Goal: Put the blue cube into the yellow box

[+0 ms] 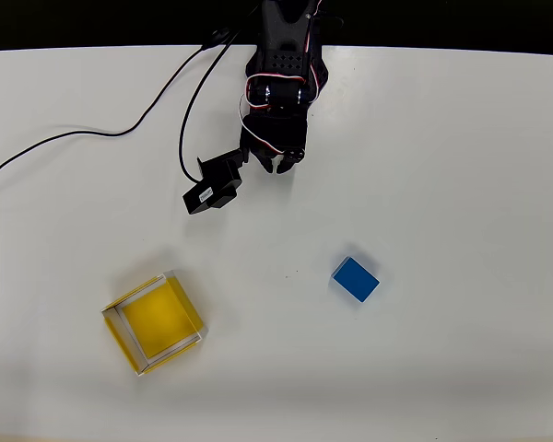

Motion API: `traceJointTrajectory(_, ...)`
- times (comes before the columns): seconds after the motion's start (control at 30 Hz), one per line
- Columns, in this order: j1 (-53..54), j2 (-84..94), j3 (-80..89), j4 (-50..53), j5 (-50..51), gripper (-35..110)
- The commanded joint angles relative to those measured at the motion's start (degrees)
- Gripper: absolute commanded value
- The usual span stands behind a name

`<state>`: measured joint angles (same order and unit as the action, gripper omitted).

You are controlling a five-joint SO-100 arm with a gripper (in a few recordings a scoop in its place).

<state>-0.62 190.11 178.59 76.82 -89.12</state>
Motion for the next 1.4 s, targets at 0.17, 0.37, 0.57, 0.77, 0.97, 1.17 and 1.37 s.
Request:
traceJointTrajectory(0.17,0.53,1.49,1.58,-5.19,0.26,7)
traceJointTrajectory(0.37,1.05,1.49,-4.04,-6.15,4.75,23)
traceJointTrajectory(0.57,2.72,1.41,-11.43,-3.08,0.97,23)
traceJointTrajectory(0.77,4.31,-0.7,-23.64,-0.7,-1.93,24)
traceJointTrajectory(0.97,6.68,-22.85,-33.93,-8.53,-2.11,34)
traceJointTrajectory(1.17,6.68,-41.22,-47.11,-7.21,2.55,36)
traceJointTrajectory(1.37,5.54,-47.72,-48.43,-10.81,3.6,38)
